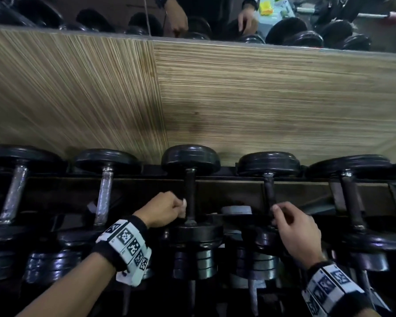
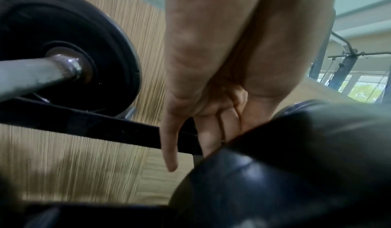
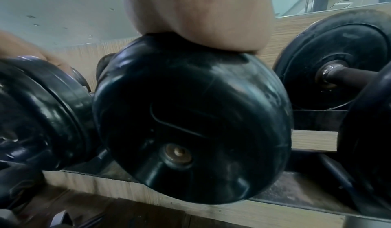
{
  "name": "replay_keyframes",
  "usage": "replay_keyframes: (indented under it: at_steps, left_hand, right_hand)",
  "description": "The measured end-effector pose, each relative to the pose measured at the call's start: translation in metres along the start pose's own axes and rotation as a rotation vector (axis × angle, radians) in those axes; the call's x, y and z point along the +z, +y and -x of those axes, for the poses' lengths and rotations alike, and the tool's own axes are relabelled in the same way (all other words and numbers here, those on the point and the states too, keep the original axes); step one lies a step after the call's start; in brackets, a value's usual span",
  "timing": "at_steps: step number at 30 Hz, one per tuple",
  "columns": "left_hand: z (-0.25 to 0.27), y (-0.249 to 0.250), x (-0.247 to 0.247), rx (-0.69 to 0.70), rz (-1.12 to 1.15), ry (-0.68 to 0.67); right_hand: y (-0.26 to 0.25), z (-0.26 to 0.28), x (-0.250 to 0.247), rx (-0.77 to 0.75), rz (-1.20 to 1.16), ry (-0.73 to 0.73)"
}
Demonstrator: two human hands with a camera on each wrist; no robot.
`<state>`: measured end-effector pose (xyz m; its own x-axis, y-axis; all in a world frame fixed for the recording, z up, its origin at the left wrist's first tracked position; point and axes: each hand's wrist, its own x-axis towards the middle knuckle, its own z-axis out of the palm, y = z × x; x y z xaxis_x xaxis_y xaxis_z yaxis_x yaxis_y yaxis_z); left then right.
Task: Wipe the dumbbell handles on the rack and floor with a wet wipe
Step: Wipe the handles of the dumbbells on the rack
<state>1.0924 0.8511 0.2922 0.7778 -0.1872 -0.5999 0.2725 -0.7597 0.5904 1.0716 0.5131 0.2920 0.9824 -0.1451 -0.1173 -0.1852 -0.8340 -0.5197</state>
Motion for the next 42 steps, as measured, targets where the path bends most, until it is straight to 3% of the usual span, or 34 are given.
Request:
replay_keyframes:
  at_steps: [3, 8, 10, 13, 17, 21, 24, 29, 35, 42]
  left_hand:
    - [-0.001, -0.008, 0.002, -0.027, 0.053, -0.060]
    - [-0.035, -0.005, -0.015, 0.016, 0.344, 0.239]
    - [-0.041, -0.003, -0.019, 0.059, 0.340, 0.293]
    - [-0.038, -0.015, -0.006, 0.024, 0.301, 0.211]
    - [-0.021, -0.037, 0.025, -0.070, 0.252, -0.083]
    - [-0.026, -0.019, 0.009, -0.005, 0.623, 0.027]
    - [-0.041, -0.008, -0.015, 0.028, 0.776, 0.080]
    - [-0.038, -0.015, -0.007, 0.033, 0.785, 0.101]
    - [-0.012, -0.048, 0.024, 0.032, 0.596, -0.154]
    - [-0.048, -0.019, -0.018, 0.052, 0.774, 0.071]
  right_hand:
    - [-0.002, 0.000, -0.001, 0.024, 0.002, -0.016]
    - [-0.002, 0.000, 0.000, 0.049, 0.030, -0.031]
    - [-0.003, 0.000, -0.001, 0.055, 0.024, -0.025]
    - [-0.006, 0.001, -0.002, 0.071, 0.021, -0.019]
    - [-0.009, 0.001, -0.002, 0.090, 0.008, -0.003]
    - [-0.007, 0.001, -0.002, 0.103, -0.012, -0.002]
    - [-0.007, 0.001, -0.003, 0.100, -0.023, 0.008]
    - [-0.007, 0.002, -0.002, 0.099, -0.029, 0.028]
    - [-0.008, 0.000, -0.001, 0.111, -0.020, 0.019]
    - [-0.011, 0.002, -0.003, 0.109, -0.030, 0.024]
